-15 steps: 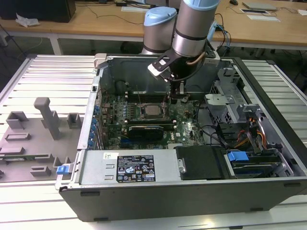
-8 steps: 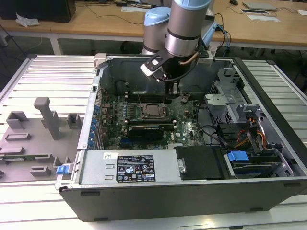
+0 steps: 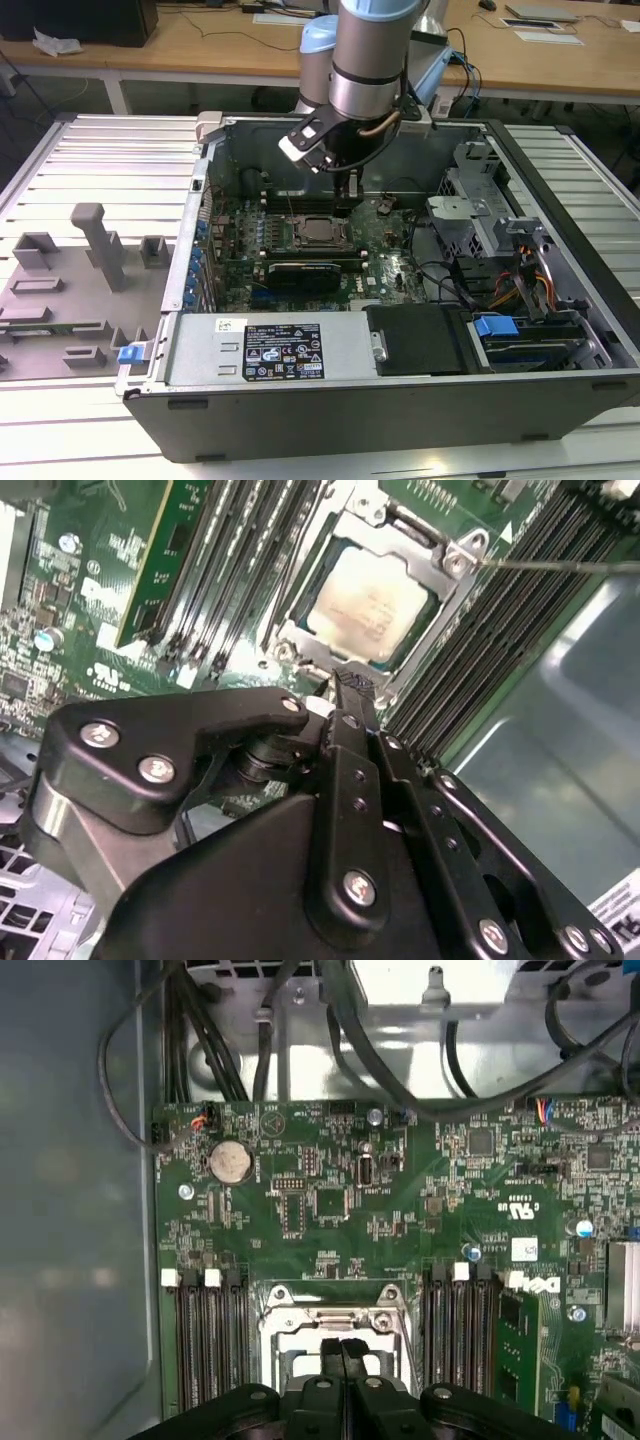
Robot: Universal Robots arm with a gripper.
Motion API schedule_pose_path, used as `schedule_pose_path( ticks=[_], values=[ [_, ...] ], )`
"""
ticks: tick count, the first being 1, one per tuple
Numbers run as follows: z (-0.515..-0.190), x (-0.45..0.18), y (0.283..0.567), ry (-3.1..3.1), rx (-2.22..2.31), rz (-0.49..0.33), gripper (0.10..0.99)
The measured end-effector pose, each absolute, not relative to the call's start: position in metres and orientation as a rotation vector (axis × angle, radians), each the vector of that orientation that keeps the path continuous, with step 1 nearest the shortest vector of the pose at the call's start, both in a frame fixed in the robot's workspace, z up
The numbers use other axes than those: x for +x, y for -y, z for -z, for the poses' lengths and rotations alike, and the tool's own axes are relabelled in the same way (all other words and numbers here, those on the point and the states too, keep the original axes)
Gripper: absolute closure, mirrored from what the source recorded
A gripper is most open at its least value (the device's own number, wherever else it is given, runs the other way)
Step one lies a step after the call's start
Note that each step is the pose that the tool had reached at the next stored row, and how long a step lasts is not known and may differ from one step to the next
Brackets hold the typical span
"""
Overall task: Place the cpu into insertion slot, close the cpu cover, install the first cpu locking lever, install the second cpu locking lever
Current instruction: 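Close the cpu cover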
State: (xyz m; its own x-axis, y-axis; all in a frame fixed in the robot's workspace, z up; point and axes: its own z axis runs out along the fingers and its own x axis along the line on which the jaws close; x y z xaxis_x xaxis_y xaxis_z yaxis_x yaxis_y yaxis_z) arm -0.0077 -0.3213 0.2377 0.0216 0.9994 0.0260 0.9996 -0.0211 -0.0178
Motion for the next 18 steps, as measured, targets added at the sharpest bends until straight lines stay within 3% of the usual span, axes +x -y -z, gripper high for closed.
schedule_pose_path(
  ticks=[10, 18],
  values=[
    [-0.225, -0.036, 0.321, 2.19, -2.229, 0.032, 0.98],
    [-0.225, -0.036, 0.321, 2.421, -1.974, 0.027, 0.98]
  ],
)
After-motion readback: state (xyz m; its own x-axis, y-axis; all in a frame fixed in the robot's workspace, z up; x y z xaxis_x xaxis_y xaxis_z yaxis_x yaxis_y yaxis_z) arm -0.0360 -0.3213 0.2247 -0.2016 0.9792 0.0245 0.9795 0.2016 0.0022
